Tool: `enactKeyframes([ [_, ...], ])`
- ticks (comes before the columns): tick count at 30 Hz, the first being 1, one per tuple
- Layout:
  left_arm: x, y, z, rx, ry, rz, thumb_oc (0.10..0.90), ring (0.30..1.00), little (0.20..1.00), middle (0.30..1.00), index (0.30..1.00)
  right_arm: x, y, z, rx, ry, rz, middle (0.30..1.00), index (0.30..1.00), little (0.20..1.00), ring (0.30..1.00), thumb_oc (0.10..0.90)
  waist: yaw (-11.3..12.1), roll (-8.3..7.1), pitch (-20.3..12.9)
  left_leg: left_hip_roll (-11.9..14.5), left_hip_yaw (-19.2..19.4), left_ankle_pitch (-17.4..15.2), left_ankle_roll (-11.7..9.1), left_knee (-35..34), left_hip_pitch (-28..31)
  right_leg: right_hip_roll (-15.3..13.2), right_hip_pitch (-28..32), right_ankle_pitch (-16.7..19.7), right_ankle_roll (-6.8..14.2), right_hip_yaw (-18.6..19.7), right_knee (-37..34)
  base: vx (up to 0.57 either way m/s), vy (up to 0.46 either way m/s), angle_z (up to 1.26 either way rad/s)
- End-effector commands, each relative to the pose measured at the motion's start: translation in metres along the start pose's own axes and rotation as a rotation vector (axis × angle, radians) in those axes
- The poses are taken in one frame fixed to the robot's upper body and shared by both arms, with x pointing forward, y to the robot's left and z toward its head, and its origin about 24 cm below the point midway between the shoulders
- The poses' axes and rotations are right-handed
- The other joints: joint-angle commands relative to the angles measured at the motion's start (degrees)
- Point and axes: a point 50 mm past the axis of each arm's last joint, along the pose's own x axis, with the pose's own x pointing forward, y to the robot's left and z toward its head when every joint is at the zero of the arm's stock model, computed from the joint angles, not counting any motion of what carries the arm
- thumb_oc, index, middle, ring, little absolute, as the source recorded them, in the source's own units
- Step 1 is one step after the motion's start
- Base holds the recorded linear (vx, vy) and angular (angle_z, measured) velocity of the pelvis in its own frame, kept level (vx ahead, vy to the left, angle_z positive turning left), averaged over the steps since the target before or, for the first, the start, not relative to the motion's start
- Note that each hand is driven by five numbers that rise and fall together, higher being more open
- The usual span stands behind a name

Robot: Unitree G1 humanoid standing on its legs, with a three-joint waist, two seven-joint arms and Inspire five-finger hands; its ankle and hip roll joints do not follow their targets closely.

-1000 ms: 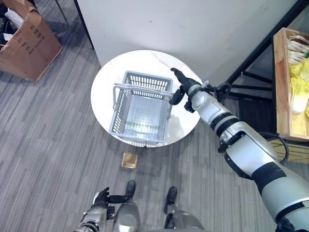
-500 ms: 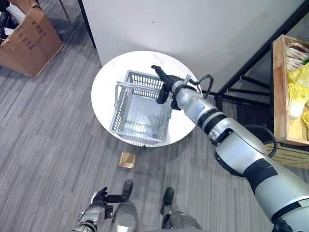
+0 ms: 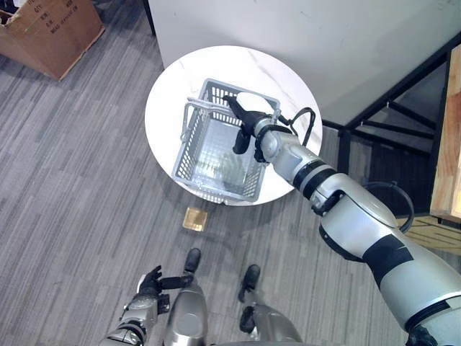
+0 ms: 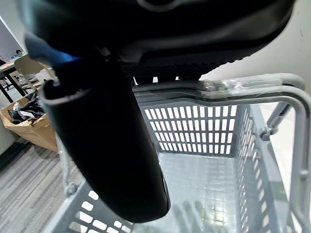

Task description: Get the vegetables into the basket

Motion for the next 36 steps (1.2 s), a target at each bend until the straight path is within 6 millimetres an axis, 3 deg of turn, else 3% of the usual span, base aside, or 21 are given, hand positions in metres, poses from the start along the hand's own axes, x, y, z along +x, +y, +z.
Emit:
enactKeyframes([
  [1,-0.008,0.016,-0.047,0.111,0.158,0.063,0.9,1.0,1.0,1.0,1.0,0.002,-0.073,0.019,-0.127,-0.061,-0.209,0.3,0.3,0.3,0.3,0.4,0.22,-1.3,2.68,-3.09,3.42,-2.94,1.75,2.72,0.16,-2.33,8.24,-4.47,5.35,7.31,0.27,0.0,0.0,0.0],
  [9,-0.007,0.011,-0.043,0.1,0.147,0.05,0.9,1.0,1.0,1.0,1.0,0.001,-0.064,0.033,-0.088,-0.118,-0.189,0.3,0.3,0.3,0.3,0.4,-0.7,-1.19,1.98,-3.18,4.4,-4.3,2.08,3.64,1.12,-2.52,8.84,-4.79,5.36,9.15,0.61,0.02,0.021,-0.09],
  [16,-0.005,0.011,-0.035,0.101,0.132,0.048,0.9,1.0,1.0,1.0,1.0,-0.007,-0.075,0.05,0.004,-0.226,-0.248,0.3,0.3,0.3,0.3,0.4,-2.49,-0.59,0.99,-3.16,5.64,-4.84,2.39,3.17,3.8,-2.78,9.64,-5.46,5.25,10.18,1.65,0.01,0.014,-0.09],
  [20,-0.006,0.015,-0.041,0.118,0.162,0.05,0.9,1.0,1.0,1.0,1.0,-0.01,-0.074,0.047,0.01,-0.245,-0.254,0.3,0.3,0.3,0.3,0.4,-3.43,-0.29,-0.16,-2.75,6.91,-5.48,2.65,3.19,6.08,-2.76,10.25,-6.2,5.05,11.09,2.99,0.02,-0.018,-0.2],
  [26,-0.01,0.024,-0.059,0.14,0.233,0.064,0.9,1.0,1.0,1.0,1.0,-0.019,-0.069,0.036,0.035,-0.272,-0.232,0.3,0.3,0.3,0.3,0.4,-5.33,0.61,-2.17,-2.11,9.28,-5.84,2.79,2.25,10.24,-2.54,11.37,-6.97,4.74,12.78,4.48,0.03,-0.006,-0.28],
  [30,-0.015,0.025,-0.075,0.154,0.291,0.061,0.9,1.0,1.0,1.0,1.0,-0.029,-0.054,0.008,0.156,-0.255,-0.179,0.3,0.3,0.3,0.3,0.4,-8.14,2.39,-4.71,-1.77,10.98,-4.56,2.5,-0.84,14.18,-2.27,12.36,-7.28,4.55,13.59,4.91,0.01,-0.015,-0.19],
  [31,-0.016,0.022,-0.079,0.15,0.299,0.057,0.9,1.0,1.0,1.0,1.0,-0.032,-0.043,-0.006,0.264,-0.231,-0.159,0.3,0.3,0.3,0.3,0.4,-8.71,2.86,-5.06,-1.67,11.38,-3.94,2.37,-1.65,14.76,-2.24,12.48,-7.34,4.53,13.7,5.1,-0.01,-0.015,-0.21],
  [36,-0.018,0.014,-0.083,0.164,0.316,0.029,0.9,1.0,1.0,1.0,1.0,-0.053,-0.036,-0.033,0.189,-0.225,-0.13,0.3,0.3,0.3,0.3,0.4,-11.6,4.63,-6.7,-1.31,11.72,-1.86,1.61,-4.71,16.78,-2.02,12.88,-8.14,4.32,12.91,5.92,-0.03,-0.037,-0.06],
])
